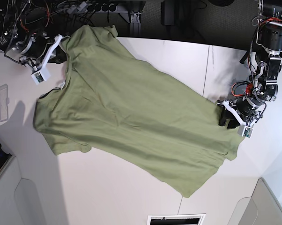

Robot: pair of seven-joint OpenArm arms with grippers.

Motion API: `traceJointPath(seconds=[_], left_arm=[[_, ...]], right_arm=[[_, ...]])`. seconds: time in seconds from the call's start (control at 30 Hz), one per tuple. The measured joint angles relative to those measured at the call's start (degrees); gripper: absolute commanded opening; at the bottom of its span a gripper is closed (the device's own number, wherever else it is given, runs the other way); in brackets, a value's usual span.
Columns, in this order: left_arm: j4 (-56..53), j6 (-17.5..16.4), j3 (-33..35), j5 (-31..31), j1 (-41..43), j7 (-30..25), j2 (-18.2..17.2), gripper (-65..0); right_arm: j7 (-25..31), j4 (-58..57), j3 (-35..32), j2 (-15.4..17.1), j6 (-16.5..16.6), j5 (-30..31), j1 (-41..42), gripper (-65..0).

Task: Layout the t-shirt on the table in an organized manner, then fold the t-shirt properly
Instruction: 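Grasp the shirt's shoulder and hem corners with both grippers, then pull the held corners apart with both grippers to spread the shirt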

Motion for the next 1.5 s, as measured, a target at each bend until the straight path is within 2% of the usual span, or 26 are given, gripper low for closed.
traceJointPath(seconds=[0.1, 0.17, 0.27, 0.4, 0.53, 0.67, 0.73, 0.8, 0.93, 1.07, 1.13, 1.2, 1.3, 1.37, 1.43, 1.5], left_arm=[[0.1, 0.0, 0.0, 0.0, 0.0, 0.5, 0.0, -36.6], [0.5, 0.1, -0.1, 0.0, 0.0, 1.7, 0.0, -36.6], [2.7, 0.5, -0.2, 0.0, 0.0, 6.8, -0.3, -36.6], [10.1, 1.6, 0.1, -2.1, 2.1, 13.4, -3.1, -36.6], [21.2, 1.1, 0.5, -3.8, 4.9, 16.4, -6.6, -36.6], [28.0, 1.3, 0.5, -4.0, 3.7, 15.4, -7.3, -36.6], [29.4, 1.2, 0.5, -4.0, 3.7, 14.9, -7.2, -36.6], [29.4, 1.1, 0.5, -3.5, 3.8, 12.7, -7.1, -36.6], [26.9, 4.3, 0.5, -3.0, 0.9, 10.9, -6.0, -36.6], [20.6, 4.0, 0.5, -2.0, -2.3, 10.8, -2.3, -36.6], [16.3, 4.2, 0.5, -1.4, -2.0, 10.8, -1.5, -36.6], [12.4, 4.0, 0.6, -1.3, -1.7, 11.5, -1.3, -36.6], [9.3, 2.3, 0.5, -1.8, -1.6, 11.2, -1.5, -36.6], [9.4, 0.9, 0.4, -1.9, -1.8, 13.7, -1.6, -36.6], [10.3, -0.9, 0.3, -4.7, -0.7, 16.1, -1.6, -36.6], [11.8, -2.2, 0.2, -6.4, 2.0, 16.2, -1.8, -36.6]], right_arm=[[0.0, 0.0, 4.5, 1.0, 0.0, 2.1, -0.3, -65.0], [1.1, 0.2, 8.1, 1.2, 0.0, 6.5, 0.1, -65.0], [1.6, 1.5, 12.5, 1.2, 0.0, 10.3, 0.5, -65.0], [1.6, 2.6, 13.6, 1.2, 0.2, 10.3, 3.7, -65.0], [4.2, 1.7, 12.7, 1.1, 0.4, 8.5, 6.3, -65.0], [5.3, -2.9, 11.7, 0.4, 0.4, 5.1, 9.5, -65.0], [6.3, -6.7, 11.3, -0.2, 0.4, 5.4, 12.2, -65.0], [6.8, -11.2, 10.7, -1.2, 0.7, 5.1, 14.3, -65.0], [6.1, -20.7, 10.0, -2.3, 0.5, 4.0, 18.4, -65.0], [8.5, -29.0, 8.4, -1.7, 0.6, 1.7, 24.6, -65.0], [8.7, -34.1, 6.6, -1.7, 0.5, 0.0, 27.3, -65.0], [11.4, -39.1, 4.6, -1.7, 0.8, 0.6, 29.5, -65.0], [14.7, -46.0, 1.0, -1.5, -0.2, -2.2, 35.2, -65.0], [17.2, -50.0, -1.2, -1.7, -1.1, -4.4, 38.8, -65.0], [18.8, -53.0, -2.7, -1.9, -1.3, -5.3, 41.4, -65.0], [18.9, -55.1, -3.5, -1.9, -1.3, -6.2, 43.6, -65.0]])
